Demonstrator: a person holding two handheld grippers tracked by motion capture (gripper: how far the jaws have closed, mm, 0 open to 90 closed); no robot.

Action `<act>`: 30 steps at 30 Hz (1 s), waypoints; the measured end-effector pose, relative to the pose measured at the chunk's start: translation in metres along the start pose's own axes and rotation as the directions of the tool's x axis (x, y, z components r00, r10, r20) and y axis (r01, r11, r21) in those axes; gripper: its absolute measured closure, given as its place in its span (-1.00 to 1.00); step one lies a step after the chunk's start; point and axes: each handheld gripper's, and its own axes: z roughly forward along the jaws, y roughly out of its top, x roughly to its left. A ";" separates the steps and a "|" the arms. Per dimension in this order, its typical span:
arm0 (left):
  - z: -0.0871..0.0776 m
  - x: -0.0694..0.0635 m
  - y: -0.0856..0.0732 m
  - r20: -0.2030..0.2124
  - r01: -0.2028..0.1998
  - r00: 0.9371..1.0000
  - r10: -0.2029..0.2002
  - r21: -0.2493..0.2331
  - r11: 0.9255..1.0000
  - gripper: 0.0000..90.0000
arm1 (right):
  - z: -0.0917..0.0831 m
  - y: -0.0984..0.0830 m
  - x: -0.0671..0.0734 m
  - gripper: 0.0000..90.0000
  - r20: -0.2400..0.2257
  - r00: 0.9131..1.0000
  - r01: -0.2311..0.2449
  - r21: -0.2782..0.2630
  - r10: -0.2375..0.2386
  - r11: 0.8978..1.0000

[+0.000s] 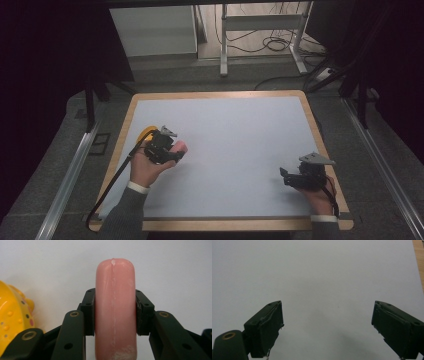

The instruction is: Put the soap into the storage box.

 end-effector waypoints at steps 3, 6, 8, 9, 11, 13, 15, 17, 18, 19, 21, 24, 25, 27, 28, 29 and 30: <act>-0.001 0.002 0.000 0.000 0.006 1.000 -0.006 -0.004 1.000 0.34 | 0.000 0.000 0.000 -0.78 0.000 1.000 0.000 0.000 0.000 1.000; -0.002 0.005 0.001 0.000 0.012 1.000 -0.012 -0.008 1.000 0.34 | 0.000 0.000 0.000 -0.78 -0.001 1.000 -0.002 0.001 0.002 1.000; -0.003 0.007 0.002 -0.003 0.010 1.000 -0.010 -0.008 1.000 0.34 | 0.000 0.000 0.000 -0.78 -0.001 1.000 -0.002 0.001 0.002 1.000; -0.003 0.008 0.002 -0.008 0.012 1.000 -0.012 -0.008 1.000 0.34 | 0.000 0.000 0.000 -0.78 -0.001 1.000 -0.002 0.001 0.002 1.000; -0.004 0.010 0.002 -0.018 0.011 1.000 -0.011 -0.008 1.000 0.34 | 0.000 0.000 0.000 -0.78 -0.001 1.000 -0.002 0.002 0.002 1.000; -0.005 0.012 0.002 -0.023 0.017 1.000 -0.017 -0.009 1.000 0.34 | 0.001 0.000 0.000 -0.78 0.000 1.000 0.000 0.002 0.000 1.000; -0.006 0.014 0.002 -0.027 0.017 0.999 -0.017 -0.010 1.000 0.34 | 0.001 0.000 0.001 -0.78 -0.001 1.000 0.002 0.004 -0.002 1.000; -0.007 0.016 0.002 -0.028 0.019 0.999 -0.019 -0.013 1.000 0.34 | 0.002 -0.001 0.001 -0.78 0.000 1.000 0.003 0.004 -0.003 1.000; -0.008 0.017 0.002 -0.027 0.019 0.999 -0.020 -0.014 1.000 0.34 | 0.002 -0.001 0.001 -0.78 0.000 1.000 0.003 0.004 -0.003 1.000; -0.008 0.018 0.002 -0.026 0.023 0.999 -0.023 -0.011 1.000 0.34 | 0.002 -0.001 0.001 -0.78 0.000 1.000 0.003 0.004 -0.003 1.000; -0.009 0.020 0.003 -0.030 0.022 0.999 -0.022 -0.012 1.000 0.34 | 0.001 -0.001 0.001 -0.78 0.000 1.000 0.002 0.003 -0.002 1.000; -0.009 0.022 0.003 -0.039 0.026 0.999 -0.026 -0.012 1.000 0.33 | 0.001 -0.001 0.000 -0.78 0.001 1.000 0.001 0.002 -0.001 1.000; -0.009 0.022 0.003 -0.040 0.031 0.999 -0.031 -0.017 0.999 0.34 | 0.001 -0.001 0.000 -0.78 0.001 1.000 0.001 0.002 -0.001 1.000; -0.010 0.024 0.003 -0.041 0.034 0.999 -0.035 -0.019 0.999 0.34 | 0.001 -0.001 0.000 -0.78 0.001 1.000 0.001 0.003 -0.001 1.000; -0.010 0.025 0.003 -0.041 0.034 0.999 -0.035 -0.018 0.999 0.34 | 0.001 -0.001 0.000 -0.78 0.001 1.000 0.002 0.004 -0.002 1.000; -0.011 0.026 0.003 -0.043 0.035 0.998 -0.035 -0.018 0.999 0.34 | 0.001 -0.001 0.000 -0.78 0.001 1.000 0.002 0.004 -0.002 1.000; -0.011 0.027 0.003 -0.044 0.035 0.998 -0.036 -0.019 0.999 0.34 | 0.001 -0.001 0.001 -0.78 0.001 1.000 0.002 0.005 -0.002 1.000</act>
